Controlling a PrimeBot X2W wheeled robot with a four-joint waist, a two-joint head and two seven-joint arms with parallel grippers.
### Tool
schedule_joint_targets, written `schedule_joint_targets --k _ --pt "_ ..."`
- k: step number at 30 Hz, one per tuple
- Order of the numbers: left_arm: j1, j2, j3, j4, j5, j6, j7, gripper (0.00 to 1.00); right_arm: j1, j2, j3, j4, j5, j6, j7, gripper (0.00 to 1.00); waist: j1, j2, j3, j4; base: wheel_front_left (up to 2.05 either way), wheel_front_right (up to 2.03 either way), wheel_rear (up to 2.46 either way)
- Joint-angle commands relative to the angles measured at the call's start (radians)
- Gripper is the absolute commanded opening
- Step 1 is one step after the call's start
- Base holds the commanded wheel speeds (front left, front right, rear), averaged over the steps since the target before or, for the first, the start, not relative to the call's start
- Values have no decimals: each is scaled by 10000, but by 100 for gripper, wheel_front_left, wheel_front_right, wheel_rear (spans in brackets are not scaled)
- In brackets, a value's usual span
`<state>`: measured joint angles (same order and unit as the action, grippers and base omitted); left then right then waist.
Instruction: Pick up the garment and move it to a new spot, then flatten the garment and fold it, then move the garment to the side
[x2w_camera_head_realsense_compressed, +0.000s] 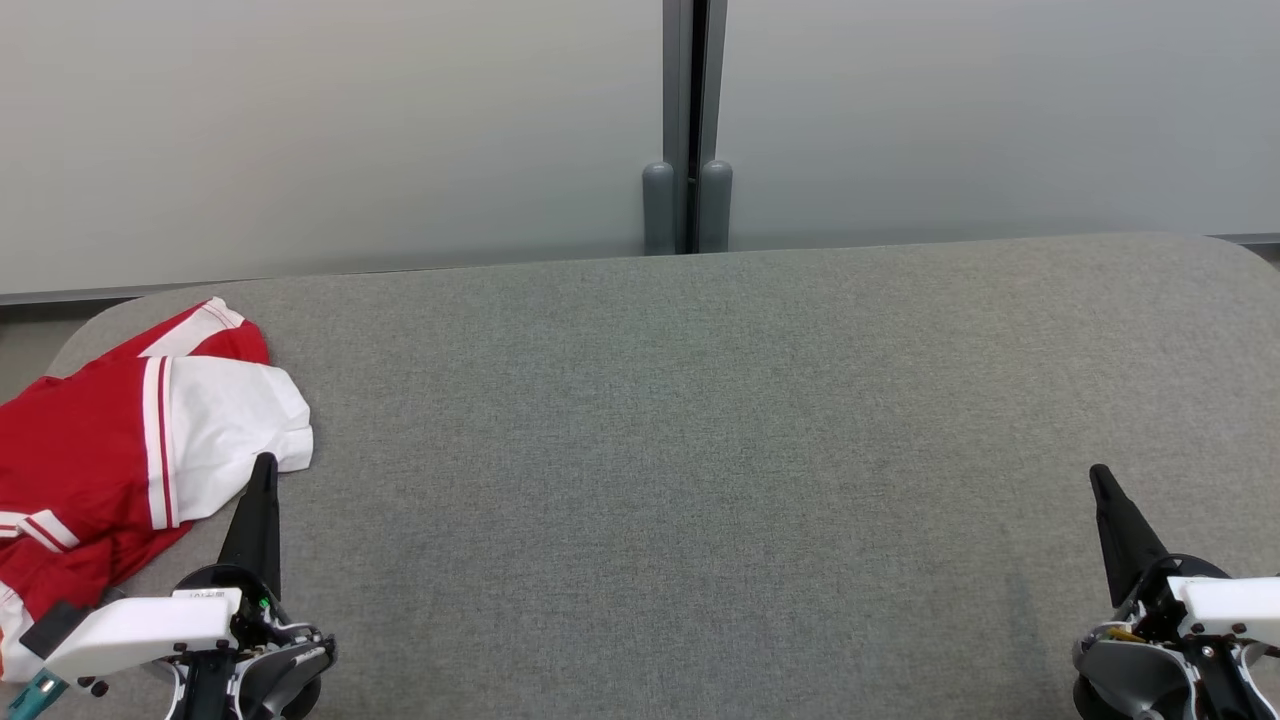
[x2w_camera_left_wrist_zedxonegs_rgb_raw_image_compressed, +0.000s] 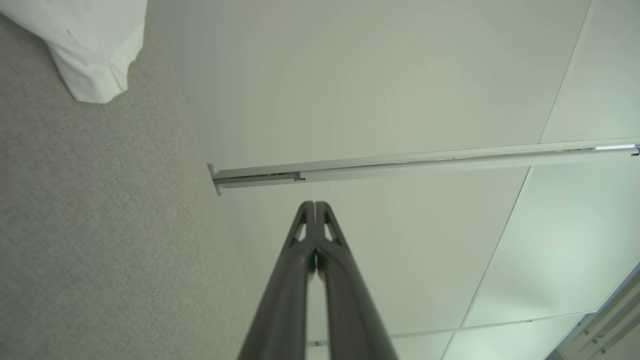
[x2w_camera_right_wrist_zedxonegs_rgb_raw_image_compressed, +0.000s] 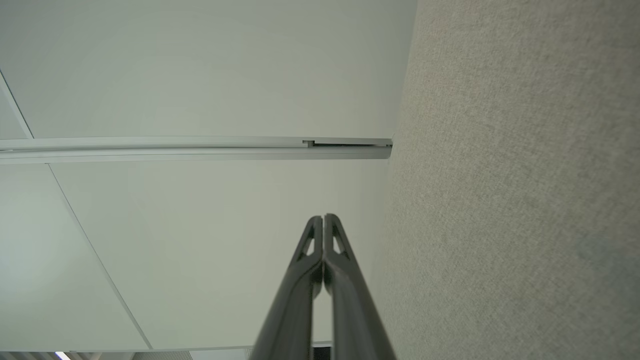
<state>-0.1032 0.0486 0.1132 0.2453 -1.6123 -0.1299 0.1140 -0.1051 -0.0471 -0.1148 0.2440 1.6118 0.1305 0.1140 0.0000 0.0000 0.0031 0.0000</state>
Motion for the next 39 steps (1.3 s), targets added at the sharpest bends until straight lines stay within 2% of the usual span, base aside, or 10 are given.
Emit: schedule_joint_targets --k 1,7,8,19,26,32,39 --pt "-136 31 32 -6 -5 -37 24 0 -79 -51 -2 24 18 5 14 0 0 0 0 0 0 0 0" --pt "-136 31 32 -6 -5 -37 24 0 -79 -51 -2 24 18 5 14 0 0 0 0 0 0 0 0" --pt "0 0 0 0 0 0 -1 100 -1 0 1 -1 0 0 0 100 0 0 0 0 0 0 0" --pt "205 -59 -241 -39 55 1 -425 100 61 71 416 -16 42 -10 -411 100 0 0 2 18 0 0 0" --pt "230 -47 -322 -371 556 0 -757 100 -69 51 769 -335 -133 -7 -752 100 0 0 5 26 0 0 0" --pt "253 -38 -307 -543 1427 -1 -1020 100 -126 -47 1126 -558 -549 -5 -1019 100 0 0 3 36 0 0 0" --pt "261 -29 -334 -785 2893 90 -1306 100 -219 -71 1246 -753 -1816 -2 -1310 100 0 0 9 54 0 0 0"
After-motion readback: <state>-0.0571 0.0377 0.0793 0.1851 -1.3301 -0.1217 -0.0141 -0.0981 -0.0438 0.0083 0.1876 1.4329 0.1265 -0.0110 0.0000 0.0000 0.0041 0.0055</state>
